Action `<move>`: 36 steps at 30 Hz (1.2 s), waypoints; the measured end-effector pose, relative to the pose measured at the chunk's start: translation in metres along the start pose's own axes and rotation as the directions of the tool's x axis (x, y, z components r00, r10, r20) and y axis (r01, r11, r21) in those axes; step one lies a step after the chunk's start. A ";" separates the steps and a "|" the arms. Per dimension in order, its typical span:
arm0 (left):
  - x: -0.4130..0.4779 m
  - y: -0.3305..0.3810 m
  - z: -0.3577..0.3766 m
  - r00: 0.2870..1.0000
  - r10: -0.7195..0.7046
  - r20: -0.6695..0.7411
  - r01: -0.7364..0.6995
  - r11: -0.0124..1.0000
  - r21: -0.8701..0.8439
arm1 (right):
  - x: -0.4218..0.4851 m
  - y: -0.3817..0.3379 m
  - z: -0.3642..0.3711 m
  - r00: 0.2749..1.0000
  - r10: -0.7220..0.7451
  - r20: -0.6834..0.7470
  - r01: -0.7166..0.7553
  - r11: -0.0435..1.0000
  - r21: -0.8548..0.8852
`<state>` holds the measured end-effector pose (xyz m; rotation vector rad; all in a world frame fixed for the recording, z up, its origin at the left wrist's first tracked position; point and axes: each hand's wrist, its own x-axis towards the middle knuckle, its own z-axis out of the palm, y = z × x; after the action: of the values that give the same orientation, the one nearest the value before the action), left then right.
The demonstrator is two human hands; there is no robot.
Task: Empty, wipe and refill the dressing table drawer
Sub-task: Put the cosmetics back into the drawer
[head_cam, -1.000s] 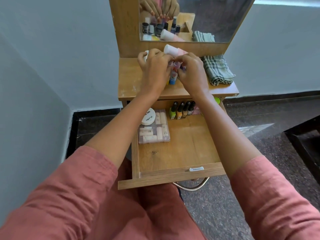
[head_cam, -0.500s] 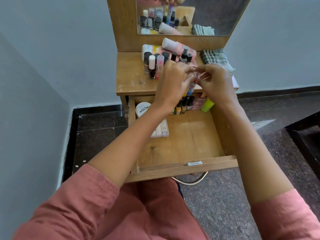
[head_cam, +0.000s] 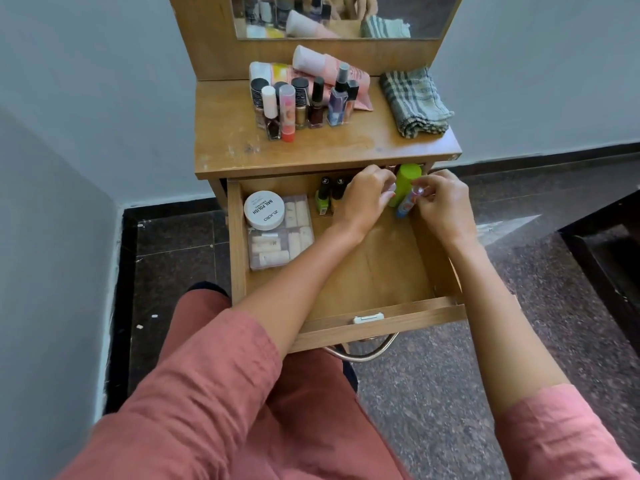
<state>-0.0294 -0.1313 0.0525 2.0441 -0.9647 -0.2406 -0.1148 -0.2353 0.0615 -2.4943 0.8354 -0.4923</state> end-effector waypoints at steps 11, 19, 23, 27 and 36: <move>0.012 -0.006 0.028 0.999 -0.004 0.044 0.004 1.000 -0.003 | 0.005 0.015 0.018 1.000 -0.002 -0.002 0.002 0.994 -0.105; 0.013 -0.001 0.035 1.000 0.001 0.014 0.000 0.999 -0.034 | 0.002 0.013 0.018 0.998 -0.007 -0.069 0.003 0.998 -0.066; 0.013 -0.001 0.036 1.000 -0.009 0.012 0.009 0.999 -0.036 | 0.000 0.009 0.017 0.996 0.004 -0.087 -0.006 1.000 -0.020; 0.013 0.000 0.035 1.000 -0.016 0.014 0.017 1.000 -0.023 | -0.002 0.008 0.016 0.999 0.003 -0.053 -0.005 1.000 -0.029; 0.007 0.006 0.026 0.999 0.032 -0.011 -0.032 0.999 -0.023 | -0.004 0.007 0.015 0.999 0.010 -0.045 -0.010 1.000 -0.004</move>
<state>-0.0405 -0.1545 0.0422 2.0060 -0.9830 -0.2230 -0.1139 -0.2327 0.0445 -2.4901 0.8658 -0.5452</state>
